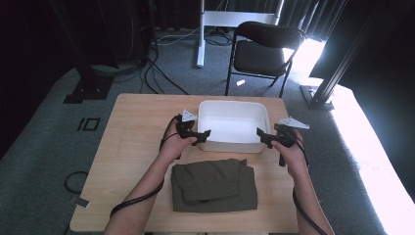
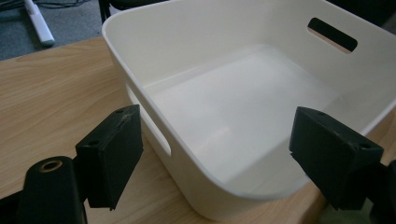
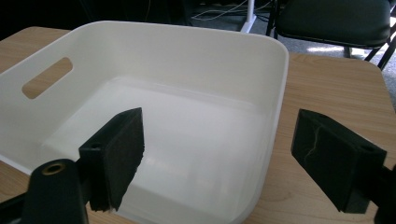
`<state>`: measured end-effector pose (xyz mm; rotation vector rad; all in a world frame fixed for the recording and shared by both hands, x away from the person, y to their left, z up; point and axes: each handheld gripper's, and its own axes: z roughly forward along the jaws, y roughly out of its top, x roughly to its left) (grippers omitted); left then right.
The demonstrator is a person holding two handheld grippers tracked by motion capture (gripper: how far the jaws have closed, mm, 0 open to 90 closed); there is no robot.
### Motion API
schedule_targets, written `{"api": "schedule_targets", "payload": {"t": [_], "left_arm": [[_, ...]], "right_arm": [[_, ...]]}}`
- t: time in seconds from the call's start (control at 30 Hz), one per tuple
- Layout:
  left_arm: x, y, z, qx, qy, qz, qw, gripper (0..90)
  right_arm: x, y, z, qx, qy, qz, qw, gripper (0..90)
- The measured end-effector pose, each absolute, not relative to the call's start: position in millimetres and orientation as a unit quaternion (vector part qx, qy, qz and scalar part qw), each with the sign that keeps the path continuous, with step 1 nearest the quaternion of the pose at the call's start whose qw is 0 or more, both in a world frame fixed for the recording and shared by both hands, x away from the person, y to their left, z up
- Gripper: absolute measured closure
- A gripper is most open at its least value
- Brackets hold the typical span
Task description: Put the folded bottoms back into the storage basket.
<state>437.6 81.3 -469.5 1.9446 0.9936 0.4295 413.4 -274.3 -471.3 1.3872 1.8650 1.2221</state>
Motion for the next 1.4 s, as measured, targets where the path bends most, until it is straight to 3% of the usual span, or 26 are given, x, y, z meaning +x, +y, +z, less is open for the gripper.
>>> {"api": "schedule_targets", "payload": {"t": [0.77, 1.4], "left_arm": [[378, 121, -452, 0.785, 0.379, 0.156, 0.465, 16.5], [326, 135, -479, 0.796, 0.382, 0.136, 0.449, 15.5]], "right_arm": [[369, -255, -444, 0.468, 0.692, 0.482, 0.265, 14.2], [316, -232, -485, 0.445, 0.714, 0.491, 0.225, 14.2]]}}
